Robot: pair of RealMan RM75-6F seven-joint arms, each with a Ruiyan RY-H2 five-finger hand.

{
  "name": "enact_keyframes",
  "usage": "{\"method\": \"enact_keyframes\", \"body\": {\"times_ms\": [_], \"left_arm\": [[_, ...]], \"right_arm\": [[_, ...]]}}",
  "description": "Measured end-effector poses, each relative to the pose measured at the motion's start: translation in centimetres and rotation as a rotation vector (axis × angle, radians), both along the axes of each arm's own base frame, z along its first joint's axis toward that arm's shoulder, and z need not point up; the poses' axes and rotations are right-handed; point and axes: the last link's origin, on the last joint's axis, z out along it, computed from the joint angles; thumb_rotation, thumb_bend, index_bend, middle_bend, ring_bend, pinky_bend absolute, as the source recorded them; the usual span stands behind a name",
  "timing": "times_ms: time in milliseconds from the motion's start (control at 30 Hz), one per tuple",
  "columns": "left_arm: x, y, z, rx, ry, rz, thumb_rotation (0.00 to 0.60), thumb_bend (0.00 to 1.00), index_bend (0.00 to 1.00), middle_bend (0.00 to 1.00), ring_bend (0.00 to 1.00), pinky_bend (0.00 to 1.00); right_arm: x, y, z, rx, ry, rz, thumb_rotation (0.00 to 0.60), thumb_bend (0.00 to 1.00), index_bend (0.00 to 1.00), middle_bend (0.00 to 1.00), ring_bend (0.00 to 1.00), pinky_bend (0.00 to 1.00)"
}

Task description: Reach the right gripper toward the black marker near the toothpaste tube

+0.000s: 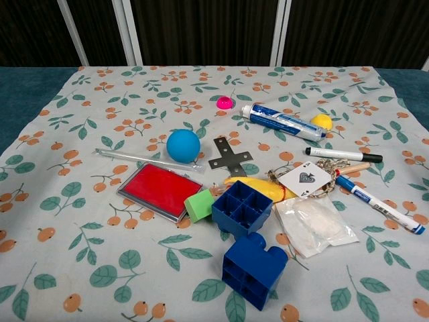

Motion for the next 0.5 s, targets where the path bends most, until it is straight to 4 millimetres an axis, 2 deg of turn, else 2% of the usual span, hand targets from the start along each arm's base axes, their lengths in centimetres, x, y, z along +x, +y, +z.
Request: {"method": "enact_keyframes", "body": {"times_ms": [500], "left_arm": [[0.04,0.01,0.19,0.009,-0.009,-0.001,0.6,0.52,0.06,0.0,0.0,0.02]], "right_arm": [[0.06,-0.05,-0.01,0.005,-0.002,-0.002,0.6,0.18,0.2,0.19,0.14,0.25]]}}
